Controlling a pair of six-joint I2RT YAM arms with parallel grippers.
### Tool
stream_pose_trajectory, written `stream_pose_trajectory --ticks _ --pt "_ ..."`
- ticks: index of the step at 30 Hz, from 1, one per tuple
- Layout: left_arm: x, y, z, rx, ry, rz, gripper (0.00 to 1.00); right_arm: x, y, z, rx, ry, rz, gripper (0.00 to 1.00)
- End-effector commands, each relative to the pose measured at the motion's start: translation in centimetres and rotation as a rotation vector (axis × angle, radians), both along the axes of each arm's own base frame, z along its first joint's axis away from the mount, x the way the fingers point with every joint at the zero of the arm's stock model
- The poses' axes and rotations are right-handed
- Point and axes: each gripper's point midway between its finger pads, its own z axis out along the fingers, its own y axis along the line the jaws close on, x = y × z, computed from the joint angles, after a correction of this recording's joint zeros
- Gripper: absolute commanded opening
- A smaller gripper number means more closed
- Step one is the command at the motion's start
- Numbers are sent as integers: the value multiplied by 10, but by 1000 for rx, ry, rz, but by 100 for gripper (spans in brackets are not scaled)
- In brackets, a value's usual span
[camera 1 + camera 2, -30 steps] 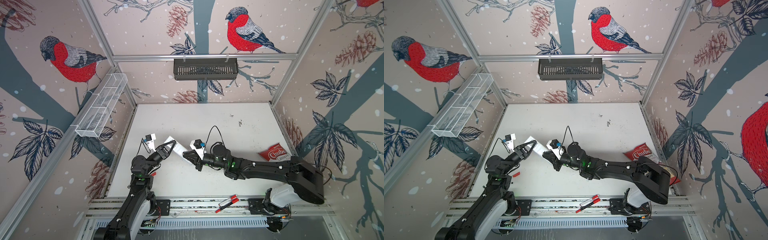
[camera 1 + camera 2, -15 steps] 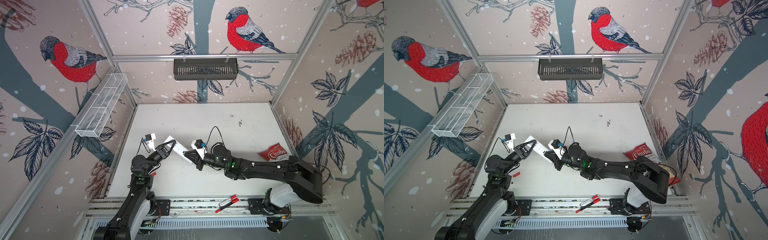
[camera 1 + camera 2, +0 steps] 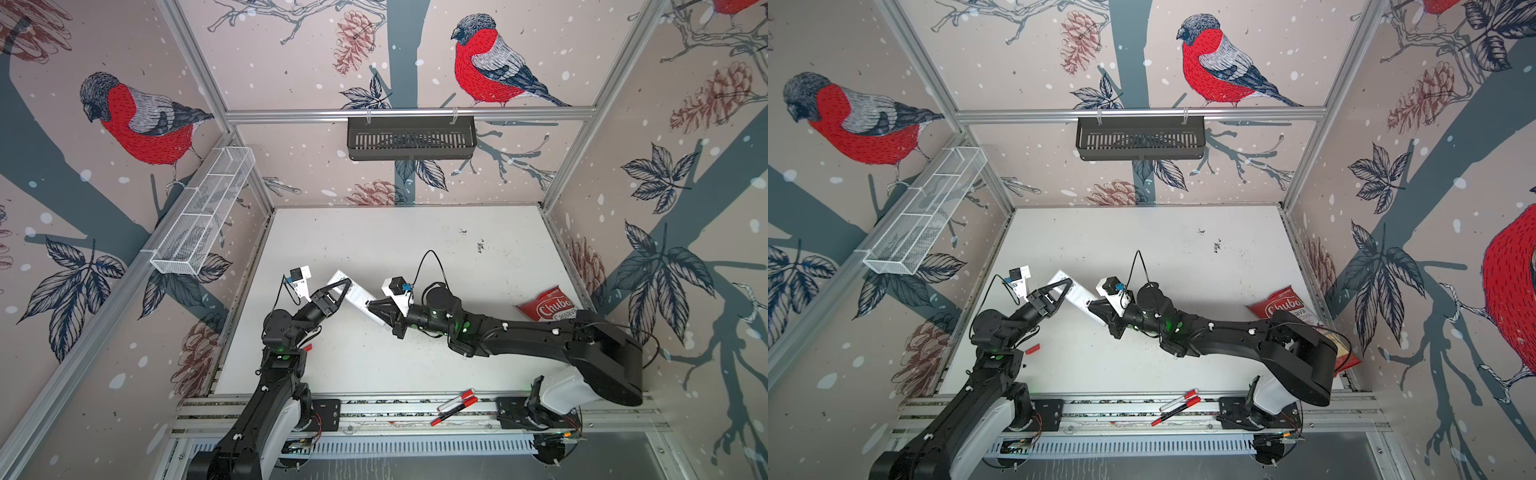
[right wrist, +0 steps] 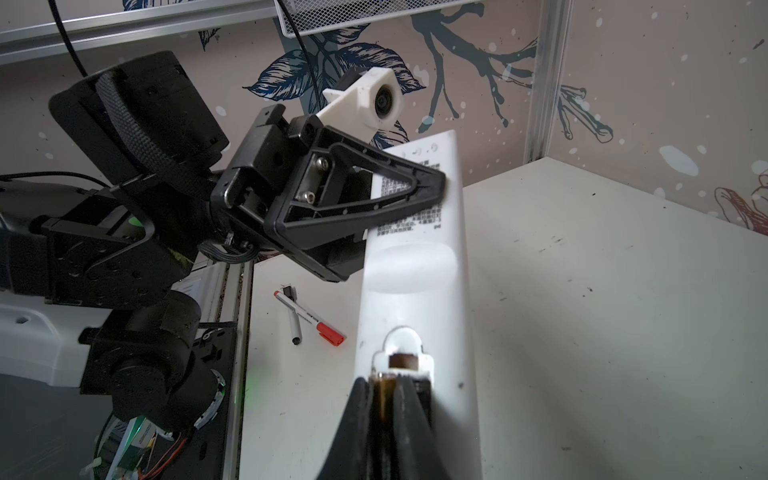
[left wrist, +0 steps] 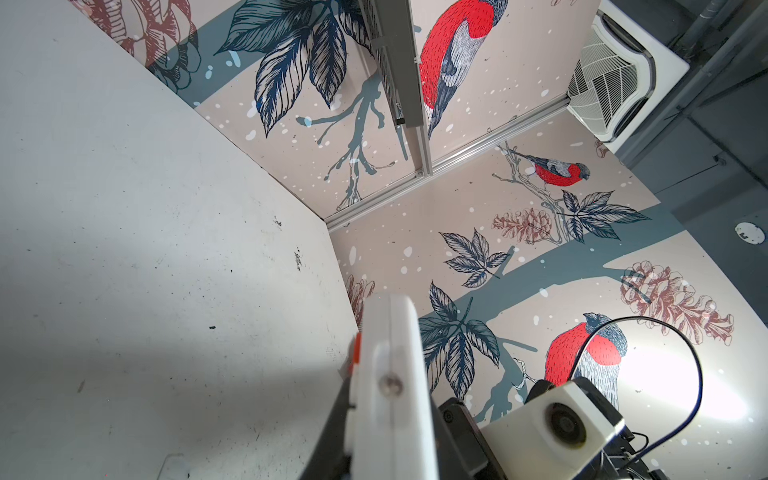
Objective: Load the batteries into the remote control
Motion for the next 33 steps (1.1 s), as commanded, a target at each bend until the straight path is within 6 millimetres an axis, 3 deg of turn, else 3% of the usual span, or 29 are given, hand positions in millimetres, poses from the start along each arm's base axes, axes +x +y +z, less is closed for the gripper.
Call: stream_pose_trajectory --ticks 1,8,20,33 --pt "-4 -2 17 -6 -72 -16 0 -1 5 16 53 -32 20 11" --pt "-4 -2 17 -9 -71 -17 0 -2 7 18 65 -40 28 11" --pt "-4 -1 24 -24 -81 -15 0 -4 -6 1 41 -15 4 13" --pt "-3 0 16 -10 -73 -5 0 -6 -9 23 66 -34 6 34"
